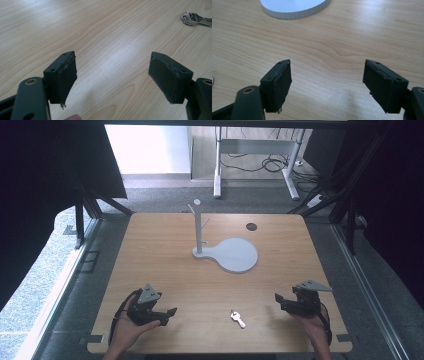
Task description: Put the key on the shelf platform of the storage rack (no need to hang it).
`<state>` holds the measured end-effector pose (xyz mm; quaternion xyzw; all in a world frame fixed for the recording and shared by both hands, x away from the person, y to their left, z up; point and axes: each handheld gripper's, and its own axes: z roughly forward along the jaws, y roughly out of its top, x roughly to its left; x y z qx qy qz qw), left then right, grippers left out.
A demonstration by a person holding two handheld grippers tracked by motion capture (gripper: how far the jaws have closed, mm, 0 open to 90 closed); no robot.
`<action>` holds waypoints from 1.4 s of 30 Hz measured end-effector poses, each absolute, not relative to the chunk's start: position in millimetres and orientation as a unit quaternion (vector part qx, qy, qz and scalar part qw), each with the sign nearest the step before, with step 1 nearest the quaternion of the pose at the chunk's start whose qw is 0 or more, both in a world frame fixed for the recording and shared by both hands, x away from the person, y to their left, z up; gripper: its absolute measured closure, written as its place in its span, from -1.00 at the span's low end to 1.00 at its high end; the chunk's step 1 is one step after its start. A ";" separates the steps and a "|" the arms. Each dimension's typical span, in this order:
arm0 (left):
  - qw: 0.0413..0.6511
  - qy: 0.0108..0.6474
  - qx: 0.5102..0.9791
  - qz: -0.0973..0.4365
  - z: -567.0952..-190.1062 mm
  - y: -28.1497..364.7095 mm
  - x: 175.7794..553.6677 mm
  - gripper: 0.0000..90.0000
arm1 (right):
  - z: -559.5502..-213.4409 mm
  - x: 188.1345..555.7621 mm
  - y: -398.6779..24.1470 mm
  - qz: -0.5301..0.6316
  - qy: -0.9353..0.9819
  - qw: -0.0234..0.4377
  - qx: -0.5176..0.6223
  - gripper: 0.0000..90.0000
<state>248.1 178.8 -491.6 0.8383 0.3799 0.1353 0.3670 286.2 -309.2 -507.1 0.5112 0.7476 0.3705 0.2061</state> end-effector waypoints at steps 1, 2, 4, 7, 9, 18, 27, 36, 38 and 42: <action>0.366 0.378 0.839 0.134 -492.2 178.2 248.2 -0.49 | -506.7 285.8 -309.5 0.372 0.748 0.205 0.510 -0.43; 0.366 0.378 0.839 0.134 -492.2 178.2 248.2 -0.49 | -506.4 285.4 -309.8 0.374 0.749 0.204 0.508 -0.41; 0.365 0.377 0.841 0.134 -493.3 176.9 247.8 -0.49 | -505.7 285.1 -310.0 0.375 0.749 0.202 0.508 -0.41; 0.365 0.378 0.840 0.132 -493.0 176.8 245.8 -0.49 | -504.0 283.8 -309.7 0.376 0.752 0.203 0.501 -0.37; 0.367 0.379 0.839 0.133 -491.8 177.4 244.4 -0.49 | -504.1 284.5 -309.9 0.374 0.759 0.200 0.493 -0.37; 0.373 0.391 0.828 0.150 -487.2 182.7 233.5 -0.48 | -500.0 290.0 -312.6 0.373 0.774 0.191 0.474 -0.30; 0.376 0.373 0.835 0.149 -484.8 179.0 230.8 -0.49 | -486.2 287.6 -309.1 0.370 0.784 0.190 0.462 -0.20; 0.368 0.379 0.836 0.149 -487.8 177.7 240.2 -0.49 | -474.7 292.5 -302.5 0.373 0.794 0.174 0.448 -0.05; 0.368 0.380 0.836 0.148 -487.6 177.6 241.9 -0.49 | -473.1 293.3 -299.8 0.367 0.800 0.171 0.443 -0.05; 0.371 0.372 0.838 0.145 -487.1 175.5 246.7 -0.49 | -468.1 291.7 -293.7 0.356 0.810 0.163 0.437 -0.05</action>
